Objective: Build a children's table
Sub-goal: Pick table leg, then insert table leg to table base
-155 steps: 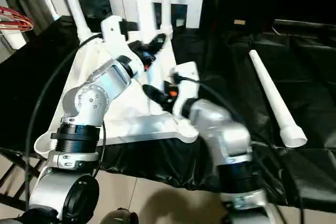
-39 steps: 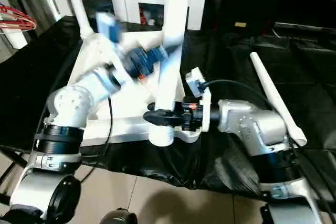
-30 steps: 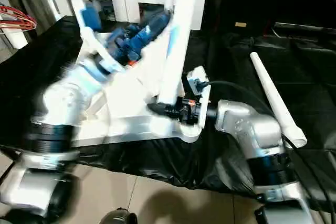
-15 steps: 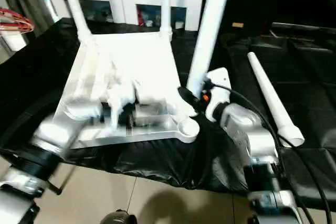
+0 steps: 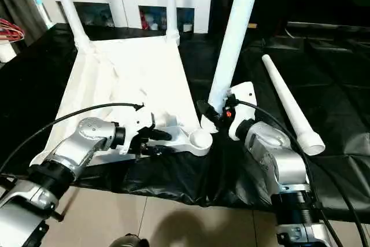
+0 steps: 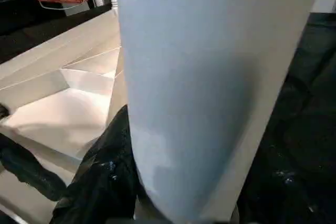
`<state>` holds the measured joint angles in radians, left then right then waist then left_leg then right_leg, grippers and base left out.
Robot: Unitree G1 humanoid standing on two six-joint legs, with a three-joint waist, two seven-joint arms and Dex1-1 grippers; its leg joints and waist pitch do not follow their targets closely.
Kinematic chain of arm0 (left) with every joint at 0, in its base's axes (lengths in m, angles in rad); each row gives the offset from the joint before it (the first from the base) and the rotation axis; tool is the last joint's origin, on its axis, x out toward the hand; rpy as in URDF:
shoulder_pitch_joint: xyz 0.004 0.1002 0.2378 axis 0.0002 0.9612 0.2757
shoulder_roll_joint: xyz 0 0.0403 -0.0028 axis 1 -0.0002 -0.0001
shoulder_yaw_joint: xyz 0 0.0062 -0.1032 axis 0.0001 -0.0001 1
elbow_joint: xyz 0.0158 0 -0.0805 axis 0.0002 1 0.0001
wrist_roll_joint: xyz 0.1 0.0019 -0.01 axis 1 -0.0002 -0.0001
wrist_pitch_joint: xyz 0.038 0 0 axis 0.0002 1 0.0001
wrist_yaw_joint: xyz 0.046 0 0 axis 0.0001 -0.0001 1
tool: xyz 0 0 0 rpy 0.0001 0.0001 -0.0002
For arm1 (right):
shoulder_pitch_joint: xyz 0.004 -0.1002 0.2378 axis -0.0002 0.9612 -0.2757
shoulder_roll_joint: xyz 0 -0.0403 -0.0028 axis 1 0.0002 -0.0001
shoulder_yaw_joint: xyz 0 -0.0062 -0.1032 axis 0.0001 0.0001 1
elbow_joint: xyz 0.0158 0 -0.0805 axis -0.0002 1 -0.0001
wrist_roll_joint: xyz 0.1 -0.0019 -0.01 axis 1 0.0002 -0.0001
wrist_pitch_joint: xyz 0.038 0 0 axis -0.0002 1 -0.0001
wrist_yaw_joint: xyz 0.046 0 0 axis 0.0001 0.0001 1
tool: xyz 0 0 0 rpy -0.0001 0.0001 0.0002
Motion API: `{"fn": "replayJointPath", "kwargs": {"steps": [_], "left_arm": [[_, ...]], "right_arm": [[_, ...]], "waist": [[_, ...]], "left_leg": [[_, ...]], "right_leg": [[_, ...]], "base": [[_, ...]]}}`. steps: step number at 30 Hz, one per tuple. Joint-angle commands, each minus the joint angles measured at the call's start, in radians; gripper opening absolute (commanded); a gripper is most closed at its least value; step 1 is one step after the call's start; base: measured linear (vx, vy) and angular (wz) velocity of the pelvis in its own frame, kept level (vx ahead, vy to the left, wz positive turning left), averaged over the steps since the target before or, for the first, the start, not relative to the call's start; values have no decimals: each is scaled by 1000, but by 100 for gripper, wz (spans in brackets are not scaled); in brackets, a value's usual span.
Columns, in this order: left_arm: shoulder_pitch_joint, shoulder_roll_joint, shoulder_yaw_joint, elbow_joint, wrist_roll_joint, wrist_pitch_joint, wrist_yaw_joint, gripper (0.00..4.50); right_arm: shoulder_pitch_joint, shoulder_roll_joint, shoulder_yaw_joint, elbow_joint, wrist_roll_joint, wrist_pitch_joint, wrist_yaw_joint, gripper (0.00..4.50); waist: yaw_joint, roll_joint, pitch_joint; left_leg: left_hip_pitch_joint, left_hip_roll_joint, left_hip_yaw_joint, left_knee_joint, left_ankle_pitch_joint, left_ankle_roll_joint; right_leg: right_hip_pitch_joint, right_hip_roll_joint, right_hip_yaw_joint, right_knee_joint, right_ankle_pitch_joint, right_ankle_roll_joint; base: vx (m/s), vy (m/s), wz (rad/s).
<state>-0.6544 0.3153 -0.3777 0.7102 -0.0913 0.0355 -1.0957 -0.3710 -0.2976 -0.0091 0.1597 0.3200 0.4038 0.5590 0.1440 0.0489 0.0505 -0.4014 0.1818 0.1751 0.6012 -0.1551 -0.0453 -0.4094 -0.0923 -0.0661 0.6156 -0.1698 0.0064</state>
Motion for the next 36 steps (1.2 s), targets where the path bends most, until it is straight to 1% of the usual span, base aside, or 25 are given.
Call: {"fn": "replayJointPath", "kwargs": {"steps": [1, 2, 4, 5, 6, 7, 9, 10, 11, 13, 14, 15, 17, 18, 20, 21, 22, 24, 25, 27, 28, 30, 31, 32, 36], "left_arm": [[-16, 8, 13, 18, 10, -8, -9, 144], [-15, 12, 12, 17, 10, -7, -15, 130], [-10, 21, 9, 10, 13, 5, -30, 124], [-10, 21, 9, 10, 13, 5, -30, 124], [-8, 23, 9, 6, 13, 16, -31, 100], [-4, 27, 8, -3, 14, 29, -32, 91], [1, 29, 10, -13, 13, 50, -38, 86], [5, 30, 11, -20, 14, 54, -43, 72], [8, 31, 10, -27, 15, 58, -48, 58], [21, 40, 2, -55, 30, 74, -41, 44], [23, 41, 1, -60, 33, 75, -36, 38], [25, 41, 3, -64, 36, 81, -28, 26], [30, 41, 8, -79, 35, 91, -19, 4], [33, 43, 7, -90, 39, 94, -13, 4], [34, 44, 6, -95, 42, 94, -10, 1], [43, 48, 8, -124, 43, 105, -6, 0], [47, 49, 9, -135, 42, 111, -5, 0], [54, 51, 10, -151, 44, 115, -5, 0], [65, 54, 11, -173, 42, 114, -7, 0], [72, 54, 15, -184, 39, 114, -6, 0], [86, 55, 20, -206, 30, 103, -11, 0], [92, 56, 24, -214, 26, 105, -11, 0], [99, 55, 27, -224, 25, 110, -12, 0], [101, 55, 29, -226, 24, 111, -12, 0], [109, 57, 29, -237, 24, 117, -10, 0]], "right_arm": [[1, -1, 11, -29, 2, 8, 11, 193], [0, 0, 13, -28, 2, 9, 12, 193], [-4, 0, 17, -25, 0, 11, 18, 193], [-4, 0, 17, -25, 0, 11, 18, 193], [-6, 1, 20, -23, -1, 12, 20, 193], [-9, 1, 25, -22, 1, 16, 25, 193], [-12, 1, 35, -22, -1, 21, 37, 193], [-13, 1, 38, -22, -1, 24, 40, 193], [-13, 1, 41, -22, -2, 26, 42, 193], [-16, 1, 52, -16, -8, 30, 50, 193], [-17, 1, 54, -14, -8, 30, 52, 193], [-17, 1, 55, -12, -9, 30, 53, 193], [-21, 0, 61, -5, -12, 29, 58, 193], [-24, -1, 65, -2, -14, 30, 63, 193], [-25, -1, 66, 0, -14, 30, 65, 193], [-32, -2, 74, 6, -16, 36, 76, 193], [-35, -4, 77, 9, -17, 42, 82, 193], [-38, -9, 85, 13, -19, 51, 89, 193], [-41, -19, 101, 24, -27, 59, 103, 193], [-41, -22, 106, 28, -31, 61, 108, 193], [-42, -28, 113, 38, -35, 64, 121, 193], [-43, -29, 114, 40, -32, 71, 128, 193], [-42, -29, 115, 41, -30, 76, 134, 193], [-42, -29, 116, 41, -30, 76, 136, 193], [-42, -34, 128, 36, -32, 88, 152, 193]], "waist": [[2, -4, -77], [2, -4, -77], [2, -7, -76], [2, -6, -76], [3, -5, -76], [2, -8, -75], [2, -7, -75], [2, -10, -74], [2, -8, -74], [1, -9, -73], [1, -11, -73], [0, -15, -72], [1, -11, -72], [1, -14, -71], [0, -13, -71], [1, -15, -71], [-1, -19, -71], [-1, -17, -71], [0, -17, -72], [-1, -15, -73], [-2, -22, -72], [0, -24, -74], [-1, -23, -74], [-1, -26, -74], [0, -26, -72]], "left_leg": [[27, 39, -17, -77, -297, -20], [27, 39, -17, -77, -297, -20], [26, 41, -17, -78, -295, -16], [26, 41, -17, -78, -297, -17], [27, 41, -17, -78, -299, -17], [28, 42, -17, -79, -303, -17], [28, 43, -17, -80, -303, -18], [28, 42, -16, -80, -303, -16], [27, 42, -17, -80, -303, -16], [27, 44, -18, -81, -302, -16], [28, 44, -17, -81, -305, -16], [28, 44, -16, -81, -308, -17], [28, 44, -17, -82, -309, -19], [28, 44, -17, -82, -315, -19], [27, 44, -18, -83, -314, -20], [27, 44, -19, -83, -309, -20], [26, 44, -18, -84, -308, -19], [25, 44, -18, -83, -303, -17], [26, 45, -18, -83, -296, -16], [26, 45, -17, -82, -284, -12], [26, 44, -15, -81, -281, -10], [25, 44, -14, -80, -261, -3], [24, 43, -14, -80, -256, -1], [24, 44, -14, -80, -255, 0], [26, 43, -14, -81, -266, -3]], "right_leg": [[48, -61, 38, -71, -218, -201], [48, -61, 38, -71, -218, -201], [48, -63, 38, -70, -219, -207], [47, -63, 38, -70, -223, -207], [47, -63, 38, -70, -228, -206], [46, -63, 39, -71, -237, -205], [45, -63, 39, -70, -241, -206], [46, -64, 39, -72, -245, -206], [46, -65, 40, -72, -251, -204], [45, -65, 40, -72, -259, -200], [44, -65, 40, -73, -269, -196], [43, -65, 40, -75, -279, -193], [42, -65, 41, -75, -286, -190], [42, -65, 41, -76, -293, -188], [42, -65, 41, -77, -298, -184], [43, -66, 41, -75, -301, -180], [43, -65, 41, -76, -303, -179], [43, -66, 41, -75, -302, -179], [42, -66, 40, -74, -295, -180], [41, -63, 41, -73, -271, -183], [41, -62, 41, -73, -265, -184], [43, -64, 41, -70, -243, -190], [44, -63, 41, -69, -235, -192], [44, -63, 41, -69, -234, -192], [42, -63, 41, -73, -266, -184]], "base": [[0, 0, 0], [0, 0, 0], [0, 0, 0], [0, 0, 0], [0, 0, 0], [0, 0, 0], [0, 0, 0], [0, 0, 0], [0, 0, 0], [0, 0, 0], [0, 0, 0], [0, 0, 0], [0, 0, 0], [0, 0, 0], [0, 0, 0], [0, 0, 0], [0, 0, 0], [0, 0, 0], [0, 0, 0], [0, 0, 0], [0, 0, 0], [0, 0, 0], [0, 0, 0], [0, 0, 0], [0, 0, 0]]}}
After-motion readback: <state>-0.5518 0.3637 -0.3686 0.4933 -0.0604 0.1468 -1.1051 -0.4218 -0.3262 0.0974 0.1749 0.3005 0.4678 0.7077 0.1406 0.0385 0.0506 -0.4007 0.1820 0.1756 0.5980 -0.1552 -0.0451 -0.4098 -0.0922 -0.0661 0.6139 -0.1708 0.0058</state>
